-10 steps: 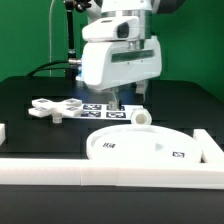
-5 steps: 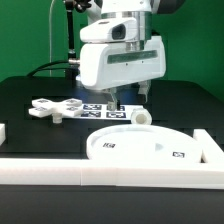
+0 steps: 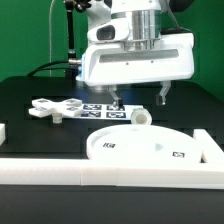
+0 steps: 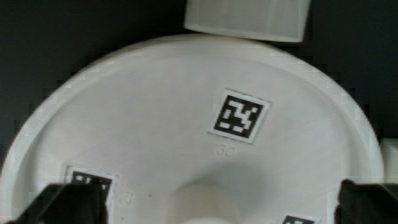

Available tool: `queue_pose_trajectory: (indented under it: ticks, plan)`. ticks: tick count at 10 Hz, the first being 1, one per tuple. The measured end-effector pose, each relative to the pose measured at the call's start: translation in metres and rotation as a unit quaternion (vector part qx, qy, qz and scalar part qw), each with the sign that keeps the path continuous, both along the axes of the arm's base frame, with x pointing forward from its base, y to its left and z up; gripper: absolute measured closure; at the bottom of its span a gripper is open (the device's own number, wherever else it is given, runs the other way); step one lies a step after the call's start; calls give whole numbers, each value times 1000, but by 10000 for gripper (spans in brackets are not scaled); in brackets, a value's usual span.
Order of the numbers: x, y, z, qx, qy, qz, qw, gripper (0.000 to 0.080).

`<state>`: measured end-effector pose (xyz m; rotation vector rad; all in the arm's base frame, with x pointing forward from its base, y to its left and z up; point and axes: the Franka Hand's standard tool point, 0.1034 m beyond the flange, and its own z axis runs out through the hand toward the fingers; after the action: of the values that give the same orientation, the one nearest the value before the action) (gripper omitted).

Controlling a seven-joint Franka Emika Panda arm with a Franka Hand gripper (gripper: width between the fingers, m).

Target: Assemble round table

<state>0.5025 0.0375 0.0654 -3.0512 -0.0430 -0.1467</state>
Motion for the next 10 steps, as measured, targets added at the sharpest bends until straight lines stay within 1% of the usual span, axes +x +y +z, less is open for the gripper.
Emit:
queue_pose_trajectory:
  ticks: [3, 5, 6, 7, 8, 10]
  plan:
    - [-2, 3, -1, 15, 11, -88, 996, 150]
    - [-14, -1, -16, 14, 37, -90, 995, 150]
    - [-19, 1, -21, 15, 51, -90, 995, 150]
    - [-25, 3, -20, 19, 93, -84, 992, 150]
    - [-24, 4, -19, 24, 132, -81, 988, 150]
    - [-22, 4, -21, 31, 180, -76, 980, 150]
